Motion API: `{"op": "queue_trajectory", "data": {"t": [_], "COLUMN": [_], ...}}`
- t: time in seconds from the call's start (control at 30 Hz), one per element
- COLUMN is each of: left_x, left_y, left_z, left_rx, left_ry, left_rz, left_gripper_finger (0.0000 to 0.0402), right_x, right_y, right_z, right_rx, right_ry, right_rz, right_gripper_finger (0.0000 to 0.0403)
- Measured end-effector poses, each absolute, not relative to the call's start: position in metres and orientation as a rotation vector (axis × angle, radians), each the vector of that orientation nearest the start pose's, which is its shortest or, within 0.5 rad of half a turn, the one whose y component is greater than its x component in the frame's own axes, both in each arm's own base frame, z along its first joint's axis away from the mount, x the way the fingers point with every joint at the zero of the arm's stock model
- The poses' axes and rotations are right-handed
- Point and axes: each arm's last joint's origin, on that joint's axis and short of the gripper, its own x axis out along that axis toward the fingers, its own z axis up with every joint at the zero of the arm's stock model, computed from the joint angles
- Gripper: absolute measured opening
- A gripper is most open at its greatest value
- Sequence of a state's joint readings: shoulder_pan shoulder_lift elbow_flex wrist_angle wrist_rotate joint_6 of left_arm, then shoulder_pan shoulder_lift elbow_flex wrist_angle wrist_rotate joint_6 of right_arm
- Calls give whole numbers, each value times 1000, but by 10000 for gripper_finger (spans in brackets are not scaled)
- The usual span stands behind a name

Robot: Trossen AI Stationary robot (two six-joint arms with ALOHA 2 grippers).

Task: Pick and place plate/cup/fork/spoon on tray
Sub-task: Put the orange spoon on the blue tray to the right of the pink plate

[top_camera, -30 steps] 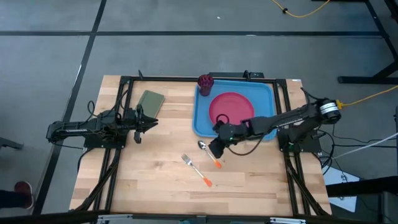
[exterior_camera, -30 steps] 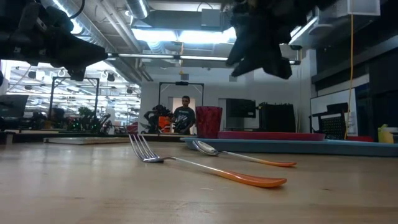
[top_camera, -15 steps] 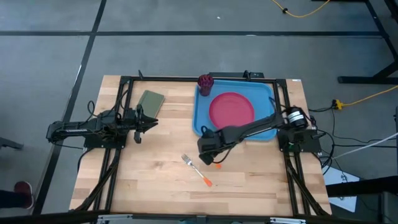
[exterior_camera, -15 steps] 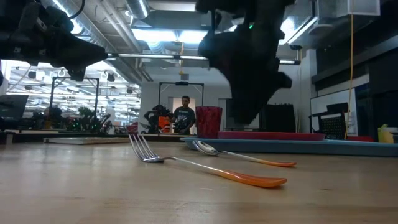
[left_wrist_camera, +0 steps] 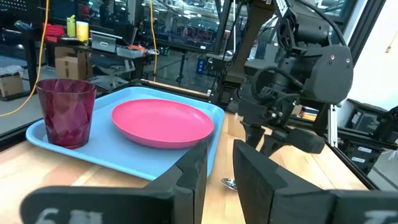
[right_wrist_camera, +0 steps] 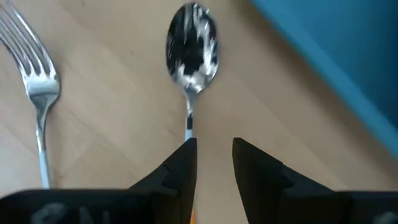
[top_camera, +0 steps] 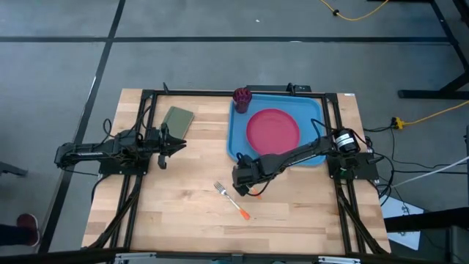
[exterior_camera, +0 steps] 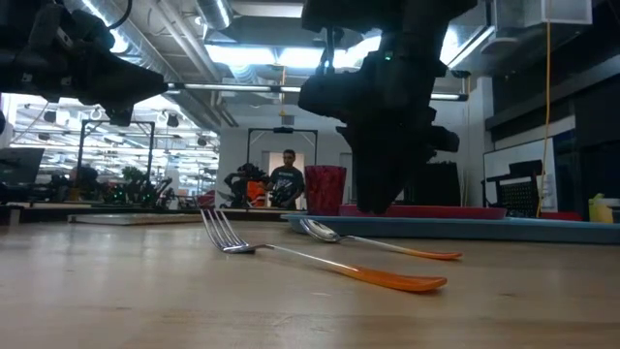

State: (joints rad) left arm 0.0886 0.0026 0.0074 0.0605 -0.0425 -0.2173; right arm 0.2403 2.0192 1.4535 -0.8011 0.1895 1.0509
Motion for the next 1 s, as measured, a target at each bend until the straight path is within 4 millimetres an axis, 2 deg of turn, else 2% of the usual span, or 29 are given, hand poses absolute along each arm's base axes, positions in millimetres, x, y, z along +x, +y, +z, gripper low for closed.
{"op": "queue_trajectory", "data": {"t": [0.27,0.47,0.63,0.9,1.0], "left_x": [97,97,97,97,97], "left_y": [10,10,10,10,10], "left_z": [172,172,172,172,172], "left_rx": [-215,-215,-215,-215,-215], "left_ry": [-79,-79,-79,-79,-79], "left_rz": [123,123,123,123,123], "left_gripper_finger": [70,70,70,70,70], "right_x": [383,388,391,391,390], "right_y": [95,101,102,102,102], "right_z": [161,137,128,127,126], "right_rx": [593,551,551,542,543], "right_ry": [1171,1208,1226,1214,1215], "right_rz": [-605,-583,-587,-604,-605], "right_gripper_finger": [108,108,108,107,90]}}
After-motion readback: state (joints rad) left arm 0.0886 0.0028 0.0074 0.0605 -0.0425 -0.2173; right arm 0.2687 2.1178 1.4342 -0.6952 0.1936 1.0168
